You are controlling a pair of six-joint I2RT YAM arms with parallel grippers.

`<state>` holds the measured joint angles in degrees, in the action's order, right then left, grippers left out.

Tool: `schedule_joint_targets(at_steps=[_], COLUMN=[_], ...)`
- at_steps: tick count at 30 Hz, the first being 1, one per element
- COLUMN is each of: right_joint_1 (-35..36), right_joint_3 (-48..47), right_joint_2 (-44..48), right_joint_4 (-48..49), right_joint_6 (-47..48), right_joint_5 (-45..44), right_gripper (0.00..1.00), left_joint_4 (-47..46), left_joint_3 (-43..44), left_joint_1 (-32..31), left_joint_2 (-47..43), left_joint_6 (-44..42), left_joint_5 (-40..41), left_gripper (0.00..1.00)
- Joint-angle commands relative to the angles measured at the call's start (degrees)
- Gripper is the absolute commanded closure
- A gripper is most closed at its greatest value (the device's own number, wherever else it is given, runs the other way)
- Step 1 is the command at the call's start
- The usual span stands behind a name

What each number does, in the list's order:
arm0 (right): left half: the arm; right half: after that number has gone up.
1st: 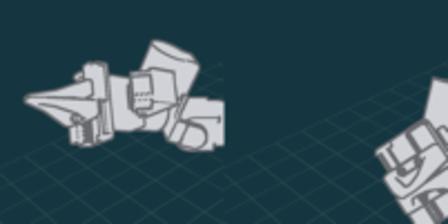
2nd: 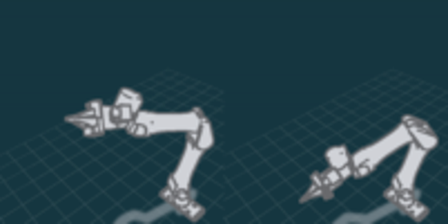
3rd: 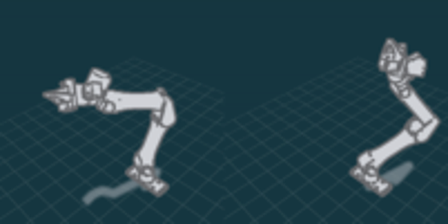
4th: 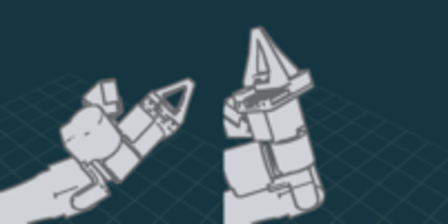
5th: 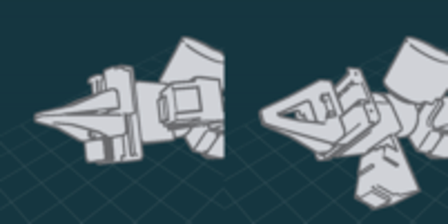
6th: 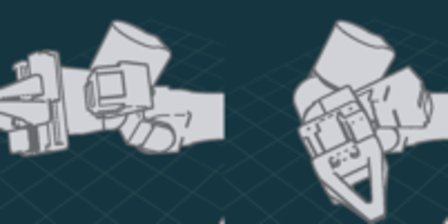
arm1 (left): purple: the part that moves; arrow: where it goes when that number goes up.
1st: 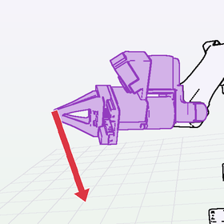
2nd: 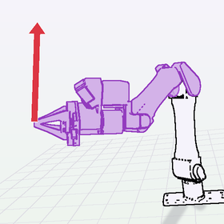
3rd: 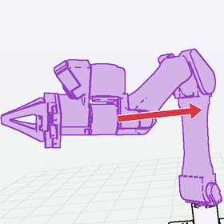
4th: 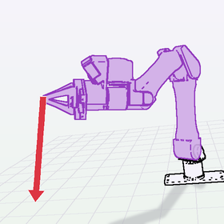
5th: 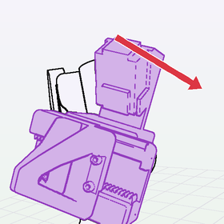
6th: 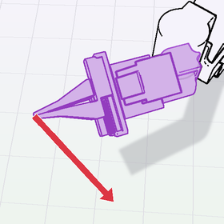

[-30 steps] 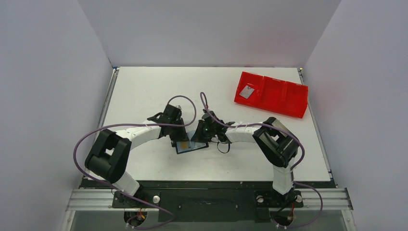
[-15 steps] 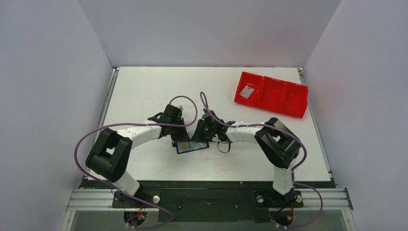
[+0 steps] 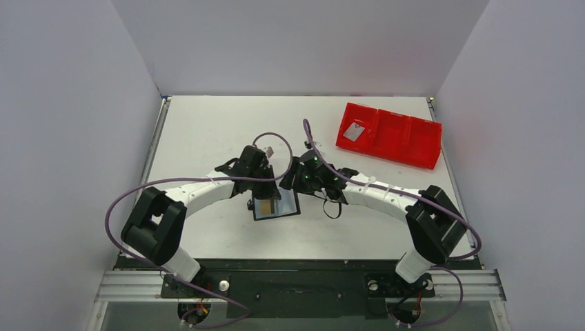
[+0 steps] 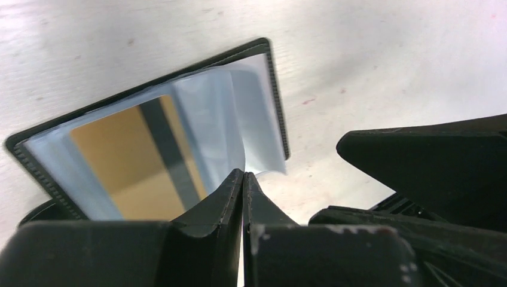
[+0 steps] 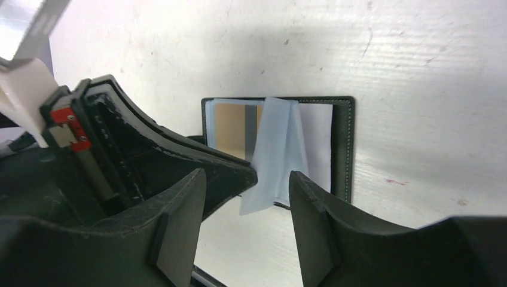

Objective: Take the credit cards out of the card holder
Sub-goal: Remove the credit card from the card holder.

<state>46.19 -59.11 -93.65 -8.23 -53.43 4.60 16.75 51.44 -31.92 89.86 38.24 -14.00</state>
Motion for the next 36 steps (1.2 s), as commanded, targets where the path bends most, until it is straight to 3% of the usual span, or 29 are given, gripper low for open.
schedule_joint_targets(at_steps=[1,9,16,23,29,36], right_joint_1=[0.04,-0.29,-0.40,-0.40,-0.40,1.17], right_joint_3=[1.12,3.98,4.91,3.48,1.30,-2.88], right_joint_2=[4.82,8.53,9.67,9.21,9.05,5.19], right_joint_4=[-3.33,-5.56,-5.99,-6.95,-8.05,-8.19], right_joint_6=[0.83,1.27,1.38,2.28,3.02,4.50], right_joint_5=[-8.50,-11.48,-11.92,-11.54,-11.02,-6.86], right_gripper=[0.50,0.49,0.49,0.49,0.49,0.51], left_joint_4=[-1.80,-3.25,-4.28,-2.89,0.18,8.04], left_joint_3=[4.52,7.12,7.31,7.55,7.48,5.04], left_joint_1=[-1.96,-4.26,-4.36,-4.31,-3.57,-0.05], left_joint_2=[1.73,8.52,9.61,4.17,1.17,-4.73], left_joint_6=[-0.90,-0.15,0.11,0.08,0.26,0.89], left_joint_5=[-2.49,-2.79,-3.20,-1.88,0.37,10.55], left_gripper=[1.00,0.97,0.73,0.52,0.49,0.51])
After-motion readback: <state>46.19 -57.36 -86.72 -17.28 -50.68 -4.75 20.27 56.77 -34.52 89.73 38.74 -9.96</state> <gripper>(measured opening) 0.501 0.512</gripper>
